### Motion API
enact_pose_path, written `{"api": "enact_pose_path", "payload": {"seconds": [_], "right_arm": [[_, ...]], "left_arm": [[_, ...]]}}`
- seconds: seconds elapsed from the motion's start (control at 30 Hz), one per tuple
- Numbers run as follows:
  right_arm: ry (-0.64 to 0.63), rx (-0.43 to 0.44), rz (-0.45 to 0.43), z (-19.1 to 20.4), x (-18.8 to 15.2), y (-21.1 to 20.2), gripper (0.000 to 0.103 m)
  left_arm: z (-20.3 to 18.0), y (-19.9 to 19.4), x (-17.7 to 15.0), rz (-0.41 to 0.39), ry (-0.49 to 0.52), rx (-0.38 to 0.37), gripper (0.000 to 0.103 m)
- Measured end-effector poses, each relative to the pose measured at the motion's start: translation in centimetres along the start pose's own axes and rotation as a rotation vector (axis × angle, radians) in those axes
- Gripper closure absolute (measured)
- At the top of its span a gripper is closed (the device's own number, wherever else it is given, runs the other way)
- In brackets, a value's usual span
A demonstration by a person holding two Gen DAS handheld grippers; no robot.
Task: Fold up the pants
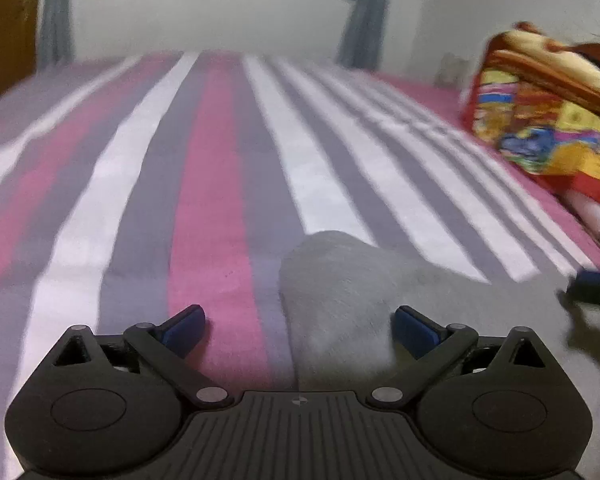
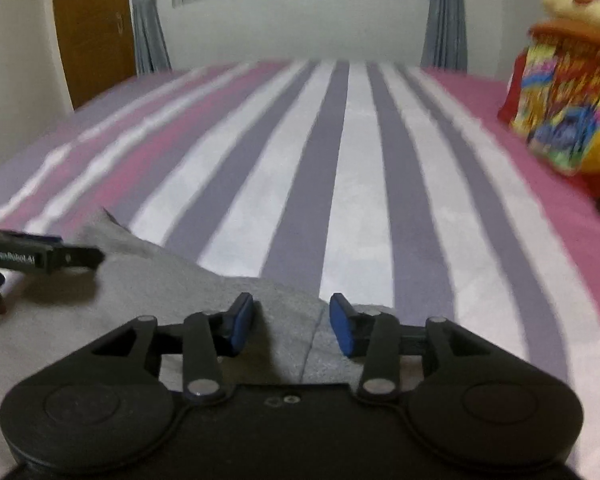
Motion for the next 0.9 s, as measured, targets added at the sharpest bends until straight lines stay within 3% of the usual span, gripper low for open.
{"api": "enact_pose_path", "payload": {"seconds": [0.03,0.1,0.2,0.3,0.4,0.5,0.7,0.9], "right_arm": [[-0.018,0.0,-0.016,0.1,-0.5,-1.0,0.05],[-0.041,-0.035,0.057,-0.5,-2.9,-0.7,0.05],[-0.021,-0.041,0.079,-1.5,-4.6,-1.0,0.047],[0.099,0.007,-0.001,-2.7,-3.0,-4.7,0.052],[0.338,0.068,-0.069,-6.5,-2.6,-8.0,0.054],[0.541,0.105,-0.079,-10.2,-3.9,-10.0,0.062],[0.697,0.161,-0.056,-11.3,-7.5,-11.0,0.061],[0.724,0.219,-0.037,-9.4,-8.7,-10.9,0.062]], "left_arm": [[-0.4,-0.4,-0.6,0.014,0.036,0.002,0.003],[-1.1,-0.5,-2.5,0.059,0.105,0.016,0.003],[-0.3,-2.0,-3.1,0.059,-0.018,0.009,0.003],[-0.7,-5.3,-3.4,-0.002,-0.037,-0.015,0.003],[-0.7,-8.4,-4.9,-0.034,-0.041,-0.034,0.003],[0.2,-11.8,-7.3,-0.076,-0.08,-0.046,0.003],[1.6,-14.4,-13.7,-0.053,-0.18,-0.033,0.004],[-0.6,-15.5,-15.4,-0.056,-0.085,-0.039,0.005]]}}
Point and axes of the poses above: each gripper's, at about its wrist camera, not at the fingertips, and y roughly the way its jaws point, z to its left, x to its top, the point moved 9 cm from there along y, roughly the way its jaws point, and after that the axes turned 10 degrees about y, right-handed, at the moved point
